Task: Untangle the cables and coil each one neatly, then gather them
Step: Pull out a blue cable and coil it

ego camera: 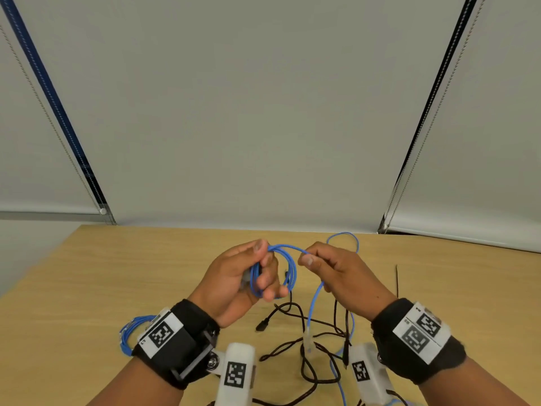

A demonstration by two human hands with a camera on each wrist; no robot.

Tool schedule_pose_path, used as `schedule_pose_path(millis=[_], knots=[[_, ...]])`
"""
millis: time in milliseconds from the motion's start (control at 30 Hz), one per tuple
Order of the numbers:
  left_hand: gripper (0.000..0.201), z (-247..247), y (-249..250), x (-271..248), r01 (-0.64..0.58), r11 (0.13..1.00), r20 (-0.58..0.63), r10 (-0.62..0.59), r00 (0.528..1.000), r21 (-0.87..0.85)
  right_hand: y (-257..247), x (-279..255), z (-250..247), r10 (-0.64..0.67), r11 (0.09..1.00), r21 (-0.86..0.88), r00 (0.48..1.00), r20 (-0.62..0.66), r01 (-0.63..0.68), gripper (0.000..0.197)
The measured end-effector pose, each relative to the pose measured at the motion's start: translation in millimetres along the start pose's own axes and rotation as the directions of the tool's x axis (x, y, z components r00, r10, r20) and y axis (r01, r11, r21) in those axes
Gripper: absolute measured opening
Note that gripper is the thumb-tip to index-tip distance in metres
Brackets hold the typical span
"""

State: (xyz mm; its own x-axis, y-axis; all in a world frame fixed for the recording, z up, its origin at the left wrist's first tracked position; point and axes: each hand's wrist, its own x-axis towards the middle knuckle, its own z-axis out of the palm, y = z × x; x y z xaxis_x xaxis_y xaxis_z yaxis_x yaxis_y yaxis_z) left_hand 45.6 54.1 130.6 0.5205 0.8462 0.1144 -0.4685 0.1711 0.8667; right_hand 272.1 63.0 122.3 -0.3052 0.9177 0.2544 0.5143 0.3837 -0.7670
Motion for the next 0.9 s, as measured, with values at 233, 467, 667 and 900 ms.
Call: schedule_pose_path(millis=[233, 467, 667, 900], knots=[[0.031, 25.6, 5.1, 10.7, -0.319, 0.885, -0.209, 0.261, 0.943, -0.338, -7.5, -9.9, 37.3, 0.030, 0.998, -0.066, 0.971, 0.239, -0.014, 0.007], [0.016, 21.8, -4.6, 16.5, -0.277, 0.704, -0.336, 0.598, 0.728, 0.654, -11.5, -16.8, 48.1, 0.025, 0.997, -0.076, 0.965, 0.261, -0.005, 0.016], [0.019, -21.0, -19.1, 14.3, 0.040, 0.089, -0.077, 0.475, 0.877, 0.995, -14.4, -17.5, 27.9, 0.102, 0.992, 0.049, 0.958, 0.267, -0.119, 0.028], [0.023, -55.9, -38.9, -9.0, 0.080, 0.092, -0.092, 0.127, 0.988, 0.993, 0.6, 2.6, -33.9, 0.367, 0.785, 0.585, 0.914, -0.172, -0.205, 0.027]])
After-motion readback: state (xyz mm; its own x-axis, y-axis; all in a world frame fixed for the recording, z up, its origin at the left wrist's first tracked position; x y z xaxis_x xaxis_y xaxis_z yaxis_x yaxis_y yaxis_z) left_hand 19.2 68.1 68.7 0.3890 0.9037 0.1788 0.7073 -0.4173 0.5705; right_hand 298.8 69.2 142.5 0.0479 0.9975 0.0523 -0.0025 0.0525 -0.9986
